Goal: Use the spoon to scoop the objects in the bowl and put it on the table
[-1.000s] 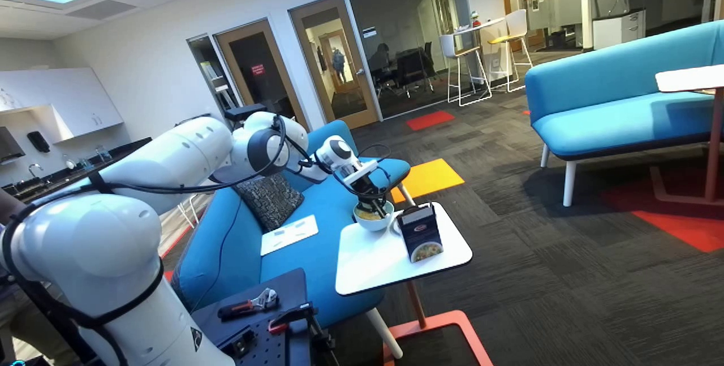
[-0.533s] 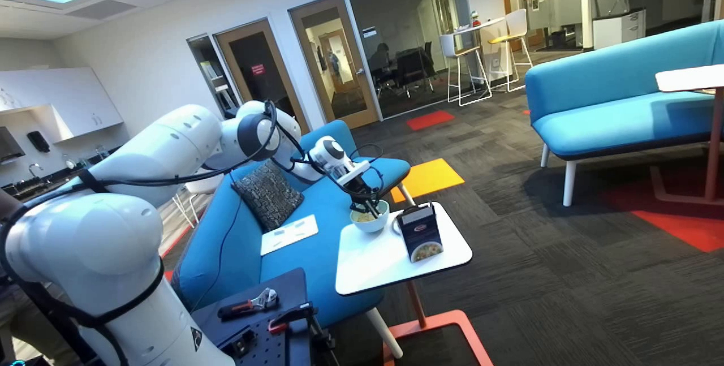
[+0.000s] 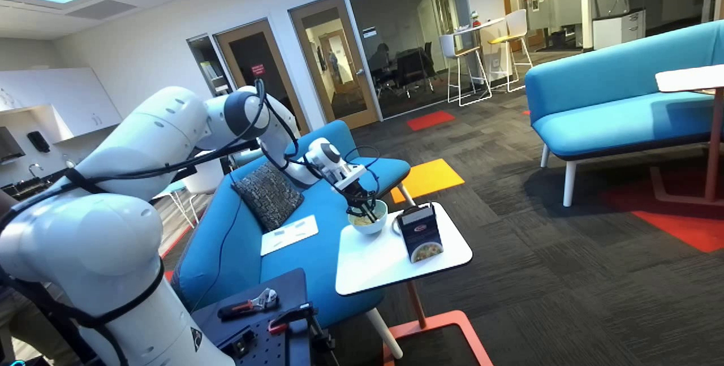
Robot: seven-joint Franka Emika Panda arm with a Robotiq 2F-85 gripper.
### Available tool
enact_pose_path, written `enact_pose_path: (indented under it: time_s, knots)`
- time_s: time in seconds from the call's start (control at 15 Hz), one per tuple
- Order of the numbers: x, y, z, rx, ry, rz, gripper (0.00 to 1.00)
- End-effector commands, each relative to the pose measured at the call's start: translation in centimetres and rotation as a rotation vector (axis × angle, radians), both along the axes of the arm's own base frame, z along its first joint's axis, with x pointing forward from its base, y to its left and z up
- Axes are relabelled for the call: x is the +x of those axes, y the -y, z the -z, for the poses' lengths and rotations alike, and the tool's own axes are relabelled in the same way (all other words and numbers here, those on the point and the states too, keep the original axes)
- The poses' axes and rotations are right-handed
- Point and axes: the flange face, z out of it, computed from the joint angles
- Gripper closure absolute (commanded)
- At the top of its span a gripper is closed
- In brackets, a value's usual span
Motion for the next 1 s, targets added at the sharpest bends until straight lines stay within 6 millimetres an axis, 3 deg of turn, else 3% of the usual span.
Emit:
enact_pose_path:
  time_s: [0.0, 0.93]
  knots:
    - [-1.4, 2.6, -1.4, 0.036, 0.015, 0.000, 0.97]
    - [-2.6, 5.6, -3.5, 0.069, 0.029, -0.023, 0.97]
